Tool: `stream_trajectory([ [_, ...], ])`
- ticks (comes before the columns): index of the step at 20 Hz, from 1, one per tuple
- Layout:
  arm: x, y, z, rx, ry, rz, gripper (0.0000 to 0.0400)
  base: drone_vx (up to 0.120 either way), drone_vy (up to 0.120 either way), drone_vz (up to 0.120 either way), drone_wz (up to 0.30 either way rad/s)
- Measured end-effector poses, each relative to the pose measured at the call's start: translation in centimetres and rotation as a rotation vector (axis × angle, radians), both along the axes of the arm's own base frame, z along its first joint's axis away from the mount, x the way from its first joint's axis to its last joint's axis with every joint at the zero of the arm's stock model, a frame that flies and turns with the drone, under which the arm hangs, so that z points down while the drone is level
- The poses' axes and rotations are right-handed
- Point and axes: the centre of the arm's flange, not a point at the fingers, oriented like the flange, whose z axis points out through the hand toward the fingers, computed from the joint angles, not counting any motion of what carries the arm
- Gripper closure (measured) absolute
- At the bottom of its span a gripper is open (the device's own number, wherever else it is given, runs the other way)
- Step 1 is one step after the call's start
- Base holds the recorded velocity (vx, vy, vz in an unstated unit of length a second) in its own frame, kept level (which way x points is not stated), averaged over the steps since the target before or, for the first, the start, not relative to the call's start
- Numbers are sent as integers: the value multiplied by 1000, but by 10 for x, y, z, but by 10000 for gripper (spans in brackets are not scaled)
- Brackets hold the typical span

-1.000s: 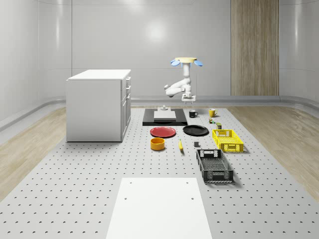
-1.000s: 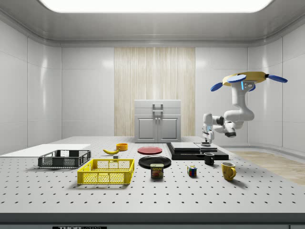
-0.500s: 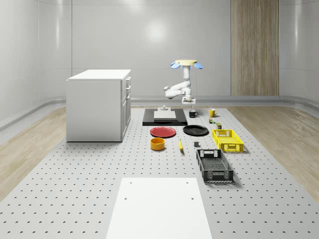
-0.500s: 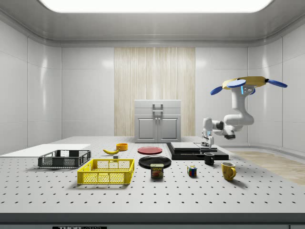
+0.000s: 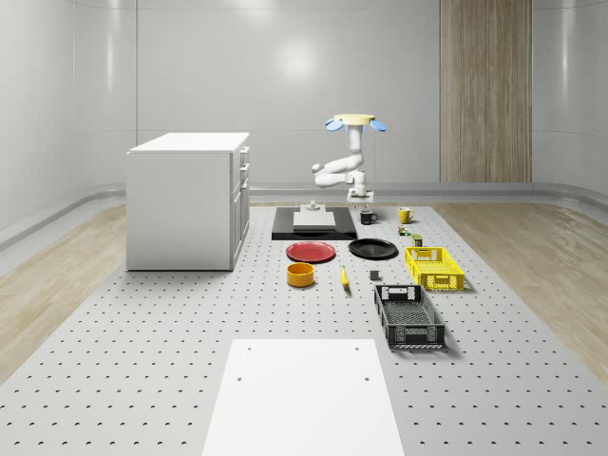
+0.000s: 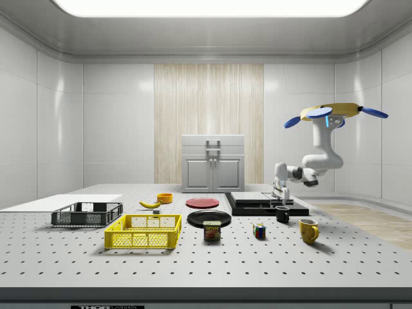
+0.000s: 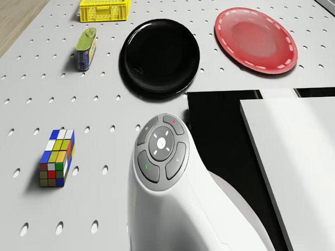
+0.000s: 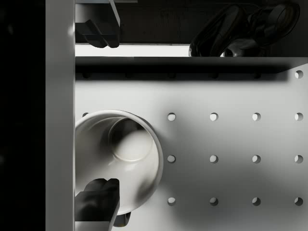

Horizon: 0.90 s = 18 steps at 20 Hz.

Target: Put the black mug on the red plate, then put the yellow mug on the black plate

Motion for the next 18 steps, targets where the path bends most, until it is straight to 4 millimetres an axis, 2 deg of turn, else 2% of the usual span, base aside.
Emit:
stream_trajectory([
  [17, 12, -2, 30, 0, 0, 0, 0, 0, 0, 0, 0],
  [18, 12, -2, 31, 0, 0, 0, 64, 0, 0, 0, 0],
])
